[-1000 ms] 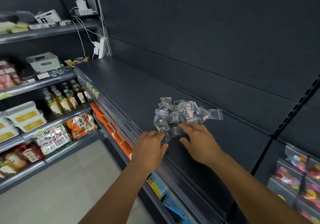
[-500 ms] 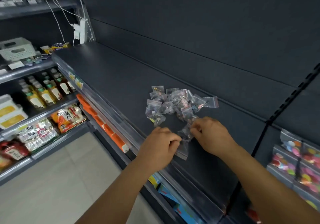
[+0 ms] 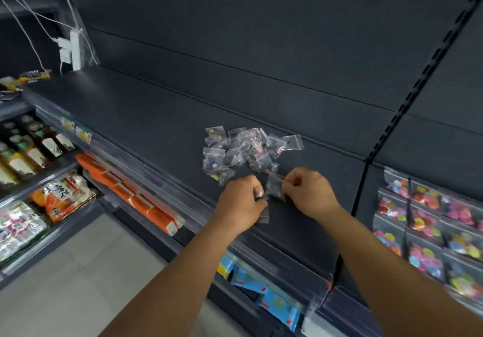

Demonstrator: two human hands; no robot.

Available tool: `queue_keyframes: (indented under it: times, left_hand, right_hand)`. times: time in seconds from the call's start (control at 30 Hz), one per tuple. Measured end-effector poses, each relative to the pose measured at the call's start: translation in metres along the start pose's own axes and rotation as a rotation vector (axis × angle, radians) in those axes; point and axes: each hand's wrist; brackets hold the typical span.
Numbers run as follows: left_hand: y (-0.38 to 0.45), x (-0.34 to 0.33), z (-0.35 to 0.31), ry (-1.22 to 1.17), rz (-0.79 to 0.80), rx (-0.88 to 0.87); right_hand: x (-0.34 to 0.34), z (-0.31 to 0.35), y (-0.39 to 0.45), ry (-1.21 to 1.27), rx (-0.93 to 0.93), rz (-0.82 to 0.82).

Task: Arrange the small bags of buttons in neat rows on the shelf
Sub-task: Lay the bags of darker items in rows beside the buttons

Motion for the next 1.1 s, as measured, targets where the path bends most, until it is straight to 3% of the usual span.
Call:
queue_keyframes:
  times: [0.27,0.5,0.9,1.1]
  left_hand:
    - [0.001,0.017,-0.012,-0.633,0.060,0.161]
    - [-0.011,0.006,-0.066,-1.094,0.263,0.202]
    - [-0.059,-0.058,-0.184,-0.977,0.304,0.037]
    - [-0.099,-0.107,-0.260,-0.994,0.514,-0.046]
  right_hand:
    - [0.026,0.004,-0.027,0.568,-0.167,-0.142]
    - [0.060,-0.001,-0.070,0.816,-0.222,-0.255]
    - [0.134,-0.053,-0.161,1.054,-0.189,-0.439]
    - [0.193,-0.118,-0.208,0.930,-0.236,-0.732]
Point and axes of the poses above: each hand's wrist, its own y-axis towards the middle knuckle, its own x-axis out of the back of the hand, z = x × y, and after that the axes turned 4 degrees about y, right-handed
